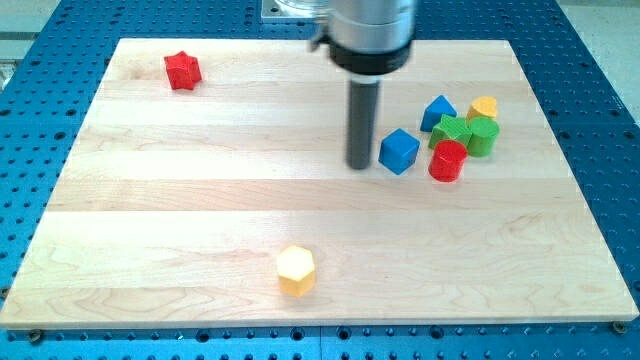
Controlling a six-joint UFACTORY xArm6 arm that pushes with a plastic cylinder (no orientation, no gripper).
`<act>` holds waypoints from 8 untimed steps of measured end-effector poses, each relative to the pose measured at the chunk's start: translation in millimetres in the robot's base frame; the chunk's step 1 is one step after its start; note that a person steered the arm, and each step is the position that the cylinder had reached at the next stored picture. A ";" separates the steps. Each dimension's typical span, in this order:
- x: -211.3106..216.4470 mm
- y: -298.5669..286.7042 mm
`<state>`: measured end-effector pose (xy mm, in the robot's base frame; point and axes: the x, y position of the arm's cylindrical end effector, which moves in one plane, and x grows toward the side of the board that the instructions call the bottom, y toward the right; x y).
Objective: Push the red star into the blue blocks
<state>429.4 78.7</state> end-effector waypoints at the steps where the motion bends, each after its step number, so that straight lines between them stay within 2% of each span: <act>1: -1.9 8.2; 2: -44.8 -114.2; 3: -109.3 -254.1; 4: -133.3 -339.2; 5: -157.1 -305.2; 6: -160.7 -239.9; 7: -140.3 -161.5; 8: -145.8 -154.5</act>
<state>283.6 -75.9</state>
